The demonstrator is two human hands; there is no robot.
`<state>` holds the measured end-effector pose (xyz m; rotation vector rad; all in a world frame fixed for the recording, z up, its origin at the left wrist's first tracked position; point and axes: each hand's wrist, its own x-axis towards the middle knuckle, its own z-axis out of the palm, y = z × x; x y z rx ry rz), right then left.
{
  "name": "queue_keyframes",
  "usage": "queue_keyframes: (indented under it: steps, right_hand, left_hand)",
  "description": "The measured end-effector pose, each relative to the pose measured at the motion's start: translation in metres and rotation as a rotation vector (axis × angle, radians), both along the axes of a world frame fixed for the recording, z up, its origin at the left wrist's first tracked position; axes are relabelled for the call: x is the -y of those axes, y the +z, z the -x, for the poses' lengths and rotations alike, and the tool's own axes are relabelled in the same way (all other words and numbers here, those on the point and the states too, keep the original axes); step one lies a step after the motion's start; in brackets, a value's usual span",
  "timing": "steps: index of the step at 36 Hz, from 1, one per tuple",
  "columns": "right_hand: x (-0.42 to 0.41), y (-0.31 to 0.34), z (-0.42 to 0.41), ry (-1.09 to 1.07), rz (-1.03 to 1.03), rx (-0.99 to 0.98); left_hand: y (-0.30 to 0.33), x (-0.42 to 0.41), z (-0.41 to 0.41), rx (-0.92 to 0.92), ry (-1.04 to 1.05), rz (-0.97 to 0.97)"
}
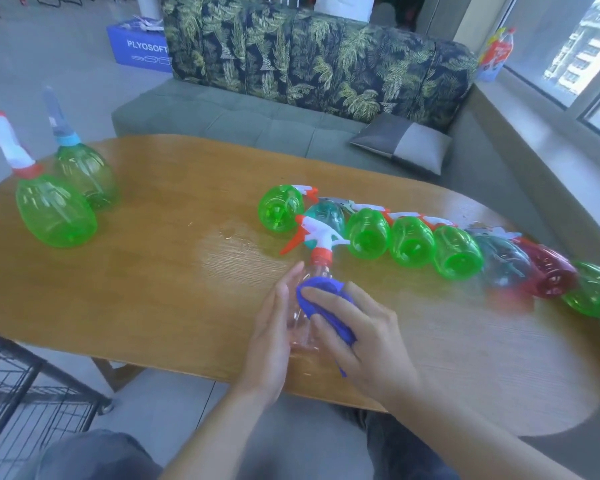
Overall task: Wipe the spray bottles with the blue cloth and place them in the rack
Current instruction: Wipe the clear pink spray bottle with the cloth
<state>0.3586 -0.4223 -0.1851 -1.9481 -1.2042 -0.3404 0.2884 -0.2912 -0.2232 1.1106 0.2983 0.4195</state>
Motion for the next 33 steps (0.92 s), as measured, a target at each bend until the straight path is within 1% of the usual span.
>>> queue_keyframes:
  steps: [6,9,10,12,15,16,18,19,23,30,33]
  right_hand:
    - [0.026,-0.009,0.008,0.222,0.166,0.245]
    - [0.035,-0.007,0.010,0.289,0.185,0.280]
    - [0.036,-0.004,0.011,0.288,0.154,0.245]
    - [0.038,0.000,0.014,0.222,0.047,0.080]
    - [0.031,0.004,0.016,-0.042,-0.115,-0.214]
    - [0.027,0.004,0.016,-0.100,-0.158,-0.333]
    - [0.020,0.005,0.014,-0.150,-0.220,-0.521]
    - [0.017,0.005,0.014,-0.164,-0.234,-0.570]
    - [0.014,0.004,0.018,-0.186,-0.251,-0.654]
    - [0.016,0.005,0.011,-0.274,-0.328,-0.724]
    - [0.017,0.007,0.008,-0.259,-0.321,-0.743]
  left_hand:
    - [0.005,0.002,0.001,-0.018,0.029,-0.021]
    - [0.008,0.003,0.004,-0.019,-0.004,0.014]
    - [0.008,0.003,0.005,-0.007,-0.010,0.001]
    - [0.009,0.004,0.007,0.015,0.000,-0.050]
    - [0.010,0.003,0.008,0.028,-0.010,-0.046]
    - [0.009,0.001,0.007,0.033,-0.021,-0.033]
    - [0.007,0.000,0.006,0.043,-0.033,-0.021]
    - [0.006,-0.001,0.006,0.051,-0.038,-0.020]
    - [0.005,-0.001,0.007,0.061,-0.041,-0.017]
    - [0.010,0.002,0.004,0.045,-0.011,-0.011]
    - [0.009,0.001,0.004,0.039,-0.027,-0.028]
